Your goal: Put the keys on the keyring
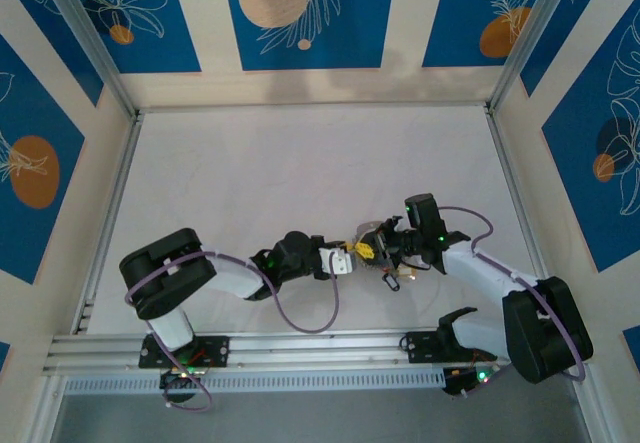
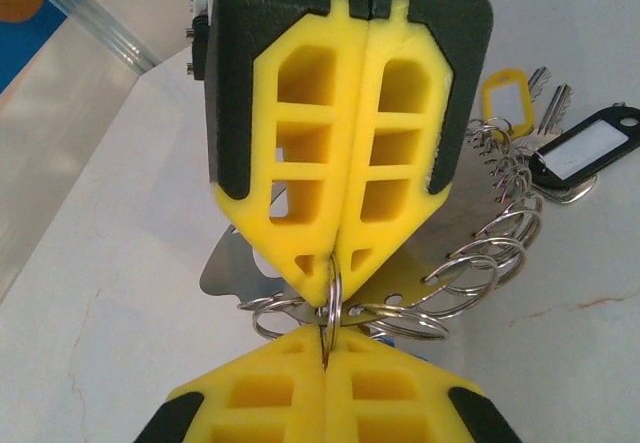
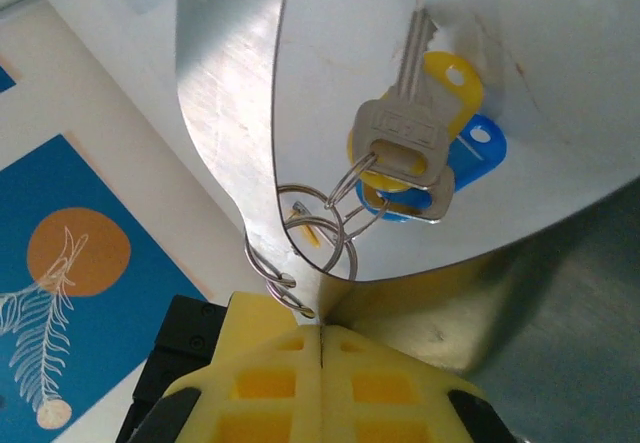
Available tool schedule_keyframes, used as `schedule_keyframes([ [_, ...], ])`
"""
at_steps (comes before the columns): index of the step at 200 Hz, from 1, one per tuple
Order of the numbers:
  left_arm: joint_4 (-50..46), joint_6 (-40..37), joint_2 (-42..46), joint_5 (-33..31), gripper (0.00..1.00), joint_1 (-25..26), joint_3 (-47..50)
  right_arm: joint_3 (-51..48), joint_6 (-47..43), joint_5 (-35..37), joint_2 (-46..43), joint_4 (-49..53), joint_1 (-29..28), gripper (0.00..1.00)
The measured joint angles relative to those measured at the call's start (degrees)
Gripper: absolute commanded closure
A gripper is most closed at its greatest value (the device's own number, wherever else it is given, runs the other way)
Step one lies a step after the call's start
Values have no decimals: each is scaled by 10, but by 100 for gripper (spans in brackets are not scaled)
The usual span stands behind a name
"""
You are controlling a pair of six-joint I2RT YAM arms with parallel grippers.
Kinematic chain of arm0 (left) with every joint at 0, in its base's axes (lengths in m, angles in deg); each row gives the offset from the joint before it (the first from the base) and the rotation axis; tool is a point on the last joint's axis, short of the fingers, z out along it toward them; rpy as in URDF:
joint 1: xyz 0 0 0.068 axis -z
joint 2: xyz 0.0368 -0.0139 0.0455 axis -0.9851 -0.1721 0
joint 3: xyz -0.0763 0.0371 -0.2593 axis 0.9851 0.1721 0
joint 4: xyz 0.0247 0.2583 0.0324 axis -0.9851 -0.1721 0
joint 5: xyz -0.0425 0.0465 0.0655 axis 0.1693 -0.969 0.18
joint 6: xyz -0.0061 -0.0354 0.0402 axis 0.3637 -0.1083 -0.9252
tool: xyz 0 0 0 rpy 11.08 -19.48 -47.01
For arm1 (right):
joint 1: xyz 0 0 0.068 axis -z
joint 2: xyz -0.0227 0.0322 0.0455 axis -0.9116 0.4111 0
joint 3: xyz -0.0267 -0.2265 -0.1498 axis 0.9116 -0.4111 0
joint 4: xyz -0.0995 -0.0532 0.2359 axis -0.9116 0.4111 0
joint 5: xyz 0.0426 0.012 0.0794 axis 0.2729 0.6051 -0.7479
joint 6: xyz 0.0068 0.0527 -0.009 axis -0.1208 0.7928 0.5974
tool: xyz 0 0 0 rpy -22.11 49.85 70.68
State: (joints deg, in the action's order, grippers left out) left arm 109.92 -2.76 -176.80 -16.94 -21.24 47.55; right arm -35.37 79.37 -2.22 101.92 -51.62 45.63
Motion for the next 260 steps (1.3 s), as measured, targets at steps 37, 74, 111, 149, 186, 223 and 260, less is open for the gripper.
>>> schedule_keyframes([
  [37, -18, -7, 5, 15, 70, 1, -5, -24, 38, -4, -7, -30, 1, 100],
  [74, -30, -7, 5, 19, 77, 1, -14, -36, 66, -4, -9, -47, 4, 100],
  [111, -31, -16, 5, 15, 80, 1, -19, -41, 85, -2, -9, -69, 6, 100],
  [149, -31, -20, 4, 5, 96, 3, -20, -50, 109, 0, -9, -97, 6, 100],
  [186, -31, -32, 3, -43, 100, 13, -23, -54, 120, 4, -9, -108, 9, 89],
  [223, -76, -30, 13, -71, 100, 15, -40, -33, 35, 25, -58, -11, 31, 64],
  [260, -164, -8, 64, -72, 100, -2, -68, -16, -110, 56, -117, 47, 86, 71],
])
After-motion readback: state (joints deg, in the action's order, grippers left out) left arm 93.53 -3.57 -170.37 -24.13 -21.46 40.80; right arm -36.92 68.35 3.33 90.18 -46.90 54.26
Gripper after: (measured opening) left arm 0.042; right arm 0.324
